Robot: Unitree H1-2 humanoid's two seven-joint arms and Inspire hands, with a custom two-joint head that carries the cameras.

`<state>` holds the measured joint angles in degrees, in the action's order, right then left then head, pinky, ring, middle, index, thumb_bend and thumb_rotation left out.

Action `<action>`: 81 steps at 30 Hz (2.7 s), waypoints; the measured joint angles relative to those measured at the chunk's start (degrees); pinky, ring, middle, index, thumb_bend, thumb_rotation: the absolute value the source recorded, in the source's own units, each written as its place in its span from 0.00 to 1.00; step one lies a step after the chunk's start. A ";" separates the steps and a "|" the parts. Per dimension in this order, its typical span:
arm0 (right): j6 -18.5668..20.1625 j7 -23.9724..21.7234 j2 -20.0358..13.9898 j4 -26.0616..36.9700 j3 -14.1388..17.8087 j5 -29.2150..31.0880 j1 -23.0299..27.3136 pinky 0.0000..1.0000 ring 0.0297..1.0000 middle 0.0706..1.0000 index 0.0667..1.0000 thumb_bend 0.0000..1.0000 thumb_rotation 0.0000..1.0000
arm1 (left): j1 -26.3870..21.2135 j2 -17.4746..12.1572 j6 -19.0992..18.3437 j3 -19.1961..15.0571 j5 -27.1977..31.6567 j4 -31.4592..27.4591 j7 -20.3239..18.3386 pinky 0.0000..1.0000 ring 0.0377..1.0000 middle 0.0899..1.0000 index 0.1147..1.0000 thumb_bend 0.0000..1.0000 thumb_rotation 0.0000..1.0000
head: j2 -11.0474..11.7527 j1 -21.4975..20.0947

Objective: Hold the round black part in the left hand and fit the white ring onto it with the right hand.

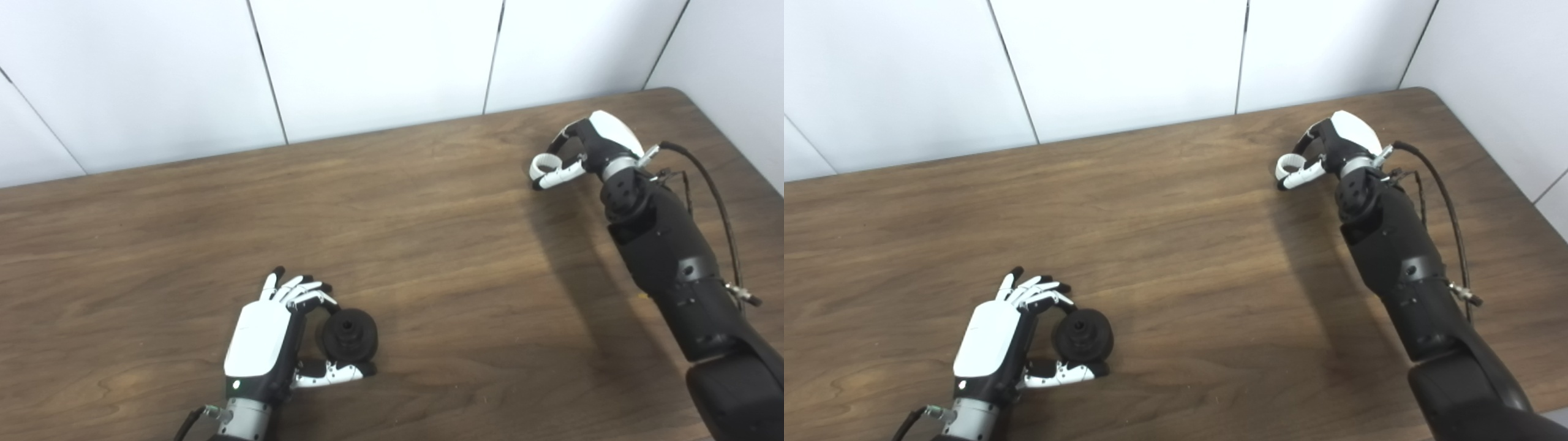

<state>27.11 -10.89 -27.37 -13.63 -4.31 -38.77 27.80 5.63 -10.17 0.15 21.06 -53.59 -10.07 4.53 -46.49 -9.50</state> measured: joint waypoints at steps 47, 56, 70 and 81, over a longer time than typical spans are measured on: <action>-0.37 -24.76 10.91 45.64 -14.73 -2.44 -8.73 1.00 0.93 0.78 0.44 0.53 0.14 | -0.52 2.80 -6.03 3.28 -4.76 -0.72 -0.28 1.00 0.86 0.74 0.42 0.52 0.06 | -4.75 10.82; -0.36 -26.70 14.37 47.56 -15.44 -3.60 -9.02 1.00 0.95 0.79 0.44 0.52 0.13 | -0.64 2.88 -6.16 3.68 -4.82 -0.70 -0.08 1.00 0.86 0.74 0.42 0.52 0.06 | -4.75 10.90; -0.38 -29.06 14.93 47.55 -17.68 -5.16 -11.57 1.00 0.96 0.80 0.45 0.52 0.13 | -0.77 3.02 -6.37 3.92 -5.43 -0.69 0.00 1.00 0.86 0.74 0.42 0.52 0.06 | -4.92 11.17; -0.62 -29.10 14.69 46.96 -18.97 -5.87 -13.10 1.00 0.97 0.80 0.44 0.52 0.13 | -0.77 3.10 -6.37 3.93 -5.47 -0.64 0.18 1.00 0.86 0.73 0.42 0.52 0.06 | -5.01 11.08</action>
<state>26.49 -39.99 -12.69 33.33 -23.28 -44.63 14.70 4.86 -7.07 -6.22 24.99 -59.06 -10.70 4.70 -51.50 1.58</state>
